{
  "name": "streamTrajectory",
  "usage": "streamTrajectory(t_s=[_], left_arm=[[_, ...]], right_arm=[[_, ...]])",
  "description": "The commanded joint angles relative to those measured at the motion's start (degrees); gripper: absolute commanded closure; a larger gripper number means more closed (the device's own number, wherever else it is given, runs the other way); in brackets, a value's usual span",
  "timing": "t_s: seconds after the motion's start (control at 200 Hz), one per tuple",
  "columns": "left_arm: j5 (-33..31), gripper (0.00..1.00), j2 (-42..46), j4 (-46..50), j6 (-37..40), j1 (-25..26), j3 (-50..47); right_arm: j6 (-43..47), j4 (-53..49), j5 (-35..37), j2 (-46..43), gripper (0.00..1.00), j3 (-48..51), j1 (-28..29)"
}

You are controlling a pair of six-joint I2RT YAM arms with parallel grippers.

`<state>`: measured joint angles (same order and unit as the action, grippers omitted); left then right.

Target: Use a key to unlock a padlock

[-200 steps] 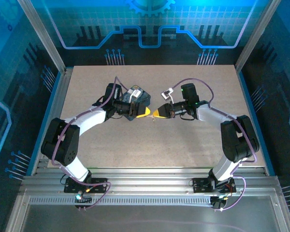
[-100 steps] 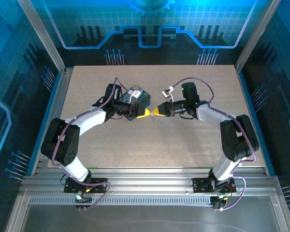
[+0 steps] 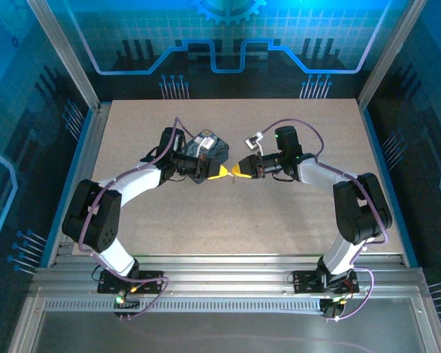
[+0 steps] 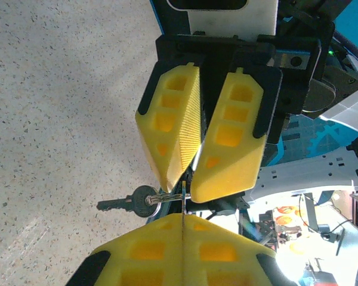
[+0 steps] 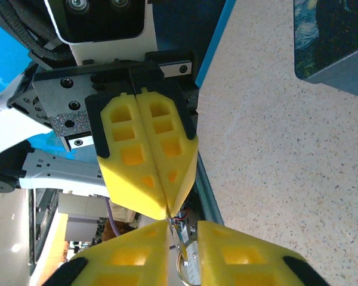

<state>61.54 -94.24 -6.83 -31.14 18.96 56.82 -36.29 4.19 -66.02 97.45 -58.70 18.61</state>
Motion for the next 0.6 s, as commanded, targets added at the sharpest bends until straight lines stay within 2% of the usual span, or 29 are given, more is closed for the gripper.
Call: streamTrajectory(t_s=[0.0, 0.275, 0.595], left_arm=[[0.4, 1.0, 0.4, -1.8, 1.2, -0.1, -0.8], [1.4, 1.0, 0.2, -4.2, -0.2, -0.2, -1.3], [1.1, 1.0, 0.3, -4.7, -0.3, -0.1, -2.1]], right_arm=[[0.8, -0.2, -0.9, 0.3, 0.78, 0.2, 0.6], [1.0, -0.5, -0.9, -0.1, 0.82, 0.5, 0.8], [1.3, -0.1, -2.3, 0.1, 1.0, -0.2, 1.9]])
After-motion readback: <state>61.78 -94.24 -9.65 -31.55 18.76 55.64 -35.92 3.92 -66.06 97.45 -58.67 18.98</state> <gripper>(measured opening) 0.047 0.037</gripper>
